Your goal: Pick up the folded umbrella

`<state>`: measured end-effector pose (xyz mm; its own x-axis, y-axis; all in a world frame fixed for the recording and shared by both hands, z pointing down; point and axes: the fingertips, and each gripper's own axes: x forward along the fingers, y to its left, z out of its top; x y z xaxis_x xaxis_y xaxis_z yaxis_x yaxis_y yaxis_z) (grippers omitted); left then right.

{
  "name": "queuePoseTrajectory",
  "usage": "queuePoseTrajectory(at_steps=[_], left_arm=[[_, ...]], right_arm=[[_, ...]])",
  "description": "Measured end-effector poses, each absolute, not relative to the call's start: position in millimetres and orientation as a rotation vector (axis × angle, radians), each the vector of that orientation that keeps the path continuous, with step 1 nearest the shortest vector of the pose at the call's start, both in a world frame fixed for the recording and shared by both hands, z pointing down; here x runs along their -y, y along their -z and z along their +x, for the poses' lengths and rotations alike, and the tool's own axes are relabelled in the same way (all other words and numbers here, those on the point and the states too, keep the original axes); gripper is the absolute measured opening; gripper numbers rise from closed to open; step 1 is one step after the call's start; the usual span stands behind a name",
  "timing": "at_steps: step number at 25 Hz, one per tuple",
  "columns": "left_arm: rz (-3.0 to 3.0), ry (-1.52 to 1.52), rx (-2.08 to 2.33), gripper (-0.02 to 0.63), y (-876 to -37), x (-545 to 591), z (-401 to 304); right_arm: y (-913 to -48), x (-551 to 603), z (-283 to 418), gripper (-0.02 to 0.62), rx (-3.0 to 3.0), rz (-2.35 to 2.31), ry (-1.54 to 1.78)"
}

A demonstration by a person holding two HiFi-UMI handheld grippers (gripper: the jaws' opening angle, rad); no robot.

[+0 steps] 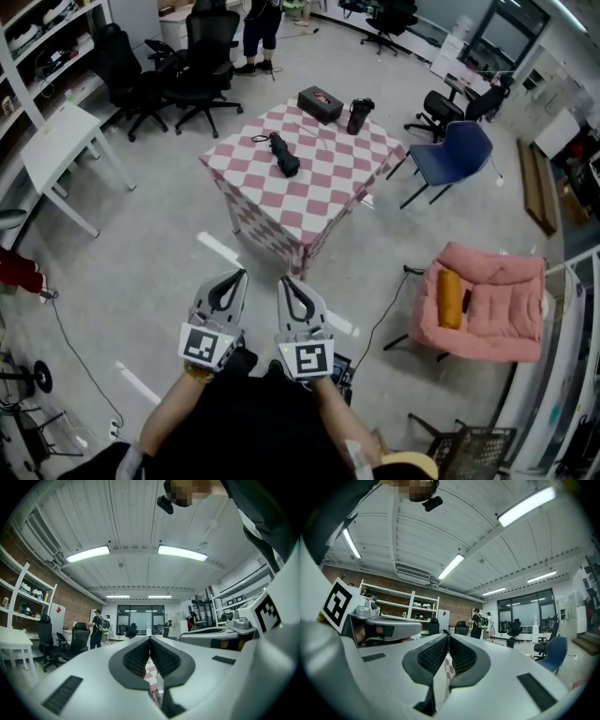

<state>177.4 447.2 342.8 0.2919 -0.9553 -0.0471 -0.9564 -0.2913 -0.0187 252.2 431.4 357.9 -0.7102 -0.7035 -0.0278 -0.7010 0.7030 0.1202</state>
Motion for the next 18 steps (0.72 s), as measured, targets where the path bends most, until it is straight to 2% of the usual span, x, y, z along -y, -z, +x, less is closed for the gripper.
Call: queuePoseTrajectory(at_steps=[9,18], left_arm=[[-2.533,-0.086,-1.809,0.014,-348.1,-415.8,108.8],[-2.58,-0.107,-1.798,0.014,-355.5,-401.8,52.9]], right_arm=[[-361.5,-405.1,184.6,0.018,2.857,1.179,0.21],[-368.4,-392.7,145.2,0.018,2.787,1.188,0.227]])
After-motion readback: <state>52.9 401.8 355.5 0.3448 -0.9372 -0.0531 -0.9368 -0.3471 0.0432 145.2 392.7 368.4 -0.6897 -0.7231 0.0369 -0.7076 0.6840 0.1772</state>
